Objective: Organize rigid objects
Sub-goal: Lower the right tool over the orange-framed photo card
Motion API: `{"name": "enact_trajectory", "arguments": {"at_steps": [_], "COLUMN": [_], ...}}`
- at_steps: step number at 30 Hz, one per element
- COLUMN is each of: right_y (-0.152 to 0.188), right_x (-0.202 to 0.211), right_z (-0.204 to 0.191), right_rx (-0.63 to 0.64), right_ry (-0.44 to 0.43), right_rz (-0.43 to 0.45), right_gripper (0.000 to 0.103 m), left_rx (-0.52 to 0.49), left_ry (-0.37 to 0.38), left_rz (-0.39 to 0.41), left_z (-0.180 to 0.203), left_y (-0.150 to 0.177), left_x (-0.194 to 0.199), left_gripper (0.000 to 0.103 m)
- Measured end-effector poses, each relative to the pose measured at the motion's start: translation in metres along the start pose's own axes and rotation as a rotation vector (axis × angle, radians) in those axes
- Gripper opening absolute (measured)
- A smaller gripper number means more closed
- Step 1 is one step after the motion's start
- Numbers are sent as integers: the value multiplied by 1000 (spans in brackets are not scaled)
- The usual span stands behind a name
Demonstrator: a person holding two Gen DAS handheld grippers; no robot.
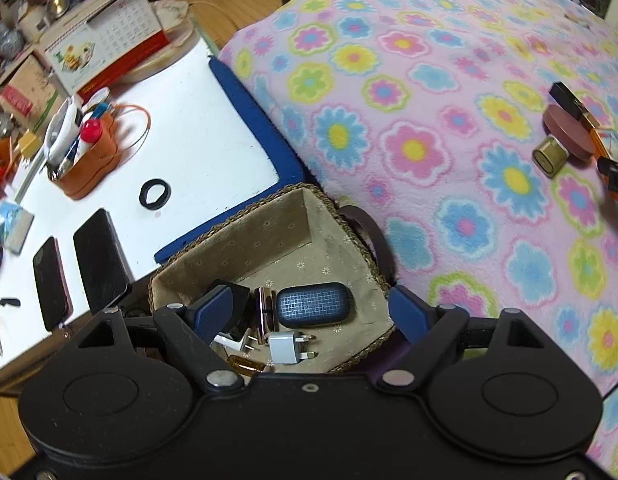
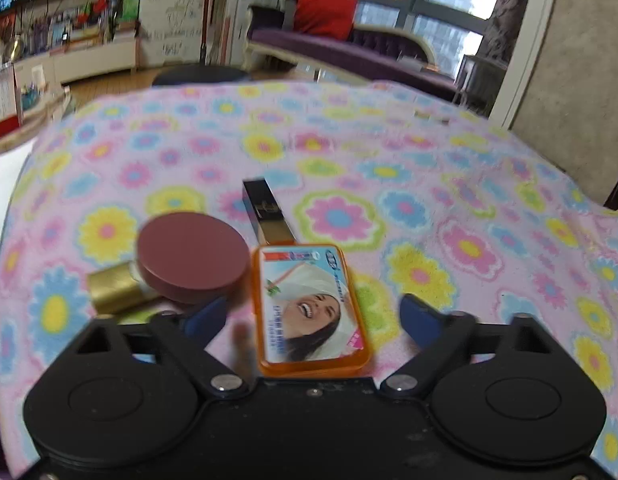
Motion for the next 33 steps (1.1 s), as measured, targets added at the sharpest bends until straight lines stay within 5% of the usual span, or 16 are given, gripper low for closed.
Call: {"name": "enact_trajectory", "arguments": {"at_steps": [11,14,18,25,33], "right_y": [34,38,37,40,43], "right_x": [14,9,-6,-1,8], "right_z": [78,85,98,102,103], "right_rx": [-158,-167,-209,-240,-264], "right_ry": [211,173,98,23,-26], "right_rz": [15,55,65,108,140], "right_gripper": [59,63,103,103,103], "left_rx": [-86,-122,-173,-259,-237], "left_ry": [24,37,75,62,-71], "left_rz": [28,70,123,127,109], "left_z": [30,52,96,177,215], "left_y": [-4,-10,-30,-73,-98], "left_x": [6,14,22,13,-30], "left_gripper": [82,82,83,83,83]}}
Point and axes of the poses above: each gripper's, at about its wrist camera, not at the fingertips, and x roughly against the way its jaws point, z to its right, y to its underside, the point moved 5 cm from there along -x, roughly the way its jaws point, and after that the axes turned 5 degrees about -y, right-handed, at the moved point
